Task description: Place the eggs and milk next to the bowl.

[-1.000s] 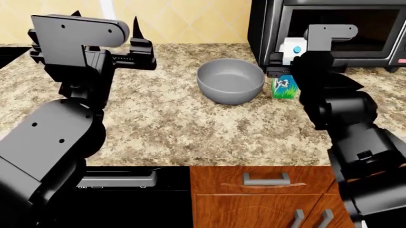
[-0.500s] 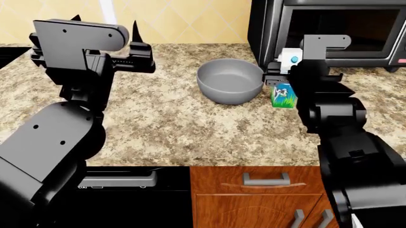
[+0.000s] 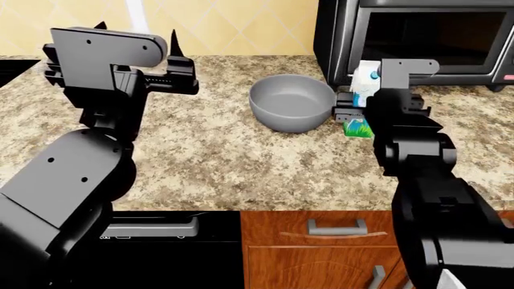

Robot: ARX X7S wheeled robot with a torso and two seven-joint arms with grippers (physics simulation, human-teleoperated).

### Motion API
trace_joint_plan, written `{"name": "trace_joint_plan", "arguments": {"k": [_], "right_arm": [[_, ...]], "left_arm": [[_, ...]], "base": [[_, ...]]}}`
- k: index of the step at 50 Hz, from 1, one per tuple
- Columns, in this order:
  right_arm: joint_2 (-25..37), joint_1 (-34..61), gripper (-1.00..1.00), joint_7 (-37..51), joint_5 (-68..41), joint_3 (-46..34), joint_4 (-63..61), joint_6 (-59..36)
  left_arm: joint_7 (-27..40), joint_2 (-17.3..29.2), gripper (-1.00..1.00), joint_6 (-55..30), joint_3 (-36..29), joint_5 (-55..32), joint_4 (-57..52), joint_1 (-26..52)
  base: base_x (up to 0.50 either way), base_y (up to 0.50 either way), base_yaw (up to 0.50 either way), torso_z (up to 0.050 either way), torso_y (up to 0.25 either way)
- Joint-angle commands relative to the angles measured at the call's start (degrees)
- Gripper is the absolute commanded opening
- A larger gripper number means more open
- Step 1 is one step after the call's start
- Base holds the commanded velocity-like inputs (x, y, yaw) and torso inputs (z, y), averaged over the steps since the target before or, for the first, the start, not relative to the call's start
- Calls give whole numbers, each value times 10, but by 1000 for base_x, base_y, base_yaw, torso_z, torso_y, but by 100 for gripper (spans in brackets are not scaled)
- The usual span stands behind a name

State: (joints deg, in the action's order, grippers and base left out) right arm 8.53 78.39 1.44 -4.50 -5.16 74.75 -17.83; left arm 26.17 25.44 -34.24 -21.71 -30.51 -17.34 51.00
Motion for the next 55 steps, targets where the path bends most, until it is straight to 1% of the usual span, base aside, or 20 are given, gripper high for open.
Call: {"name": "trace_joint_plan", "arguments": {"k": [1,35,37,41,55], "right_arm": [[0,1,100,-6,32,35,2,-4],[-3,-6,100,-47,30,50,-6,17],[-2,-20,100,-46,29,51,-43,-5],[2,-78,100,-42,23,55,-192,-93],[10,-159,100,-34,14,59,-409,-220]], "left_arm": [[-1,0,100,2,-2,0,1,-1],[6,4,100,-6,7,-18,-22,-4],[7,5,100,-6,8,-19,-23,-4],[8,5,100,-5,8,-20,-26,-7],[11,5,100,-6,12,-28,-35,-13]], "base": [[0,0,0,0,0],[0,0,0,0,0],[0,0,0,0,0],[0,0,0,0,0],[0,0,0,0,0]]}}
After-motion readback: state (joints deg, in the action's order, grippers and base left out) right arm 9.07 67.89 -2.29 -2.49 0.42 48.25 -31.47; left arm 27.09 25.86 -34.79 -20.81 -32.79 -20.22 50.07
